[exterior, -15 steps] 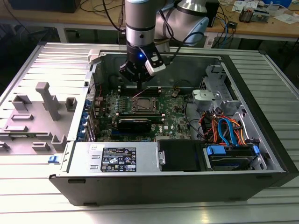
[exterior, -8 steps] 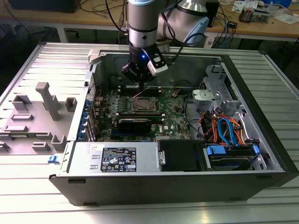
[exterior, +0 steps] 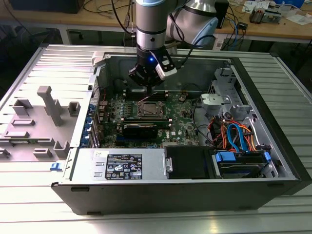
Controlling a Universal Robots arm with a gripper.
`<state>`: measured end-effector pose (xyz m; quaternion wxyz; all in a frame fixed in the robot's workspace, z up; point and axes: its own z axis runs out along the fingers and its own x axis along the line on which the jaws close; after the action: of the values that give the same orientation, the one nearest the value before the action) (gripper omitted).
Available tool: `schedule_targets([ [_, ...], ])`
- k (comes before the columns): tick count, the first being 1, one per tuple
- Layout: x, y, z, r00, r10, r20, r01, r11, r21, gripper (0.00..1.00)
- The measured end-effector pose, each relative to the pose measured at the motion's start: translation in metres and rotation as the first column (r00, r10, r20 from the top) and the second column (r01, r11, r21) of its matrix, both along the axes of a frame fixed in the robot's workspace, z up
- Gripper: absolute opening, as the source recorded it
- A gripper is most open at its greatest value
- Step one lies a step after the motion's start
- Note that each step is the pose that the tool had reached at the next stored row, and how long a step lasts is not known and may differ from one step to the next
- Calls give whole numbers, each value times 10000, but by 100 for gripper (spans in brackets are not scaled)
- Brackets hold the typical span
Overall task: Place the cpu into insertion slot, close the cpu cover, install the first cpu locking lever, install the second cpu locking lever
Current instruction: 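Install the first cpu locking lever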
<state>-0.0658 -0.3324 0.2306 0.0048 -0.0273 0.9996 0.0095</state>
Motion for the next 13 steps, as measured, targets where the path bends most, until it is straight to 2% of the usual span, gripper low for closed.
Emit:
schedule_targets([
  [13, -4, -12, 0, 10000, 1, 0, -1, 10000, -1, 11],
])
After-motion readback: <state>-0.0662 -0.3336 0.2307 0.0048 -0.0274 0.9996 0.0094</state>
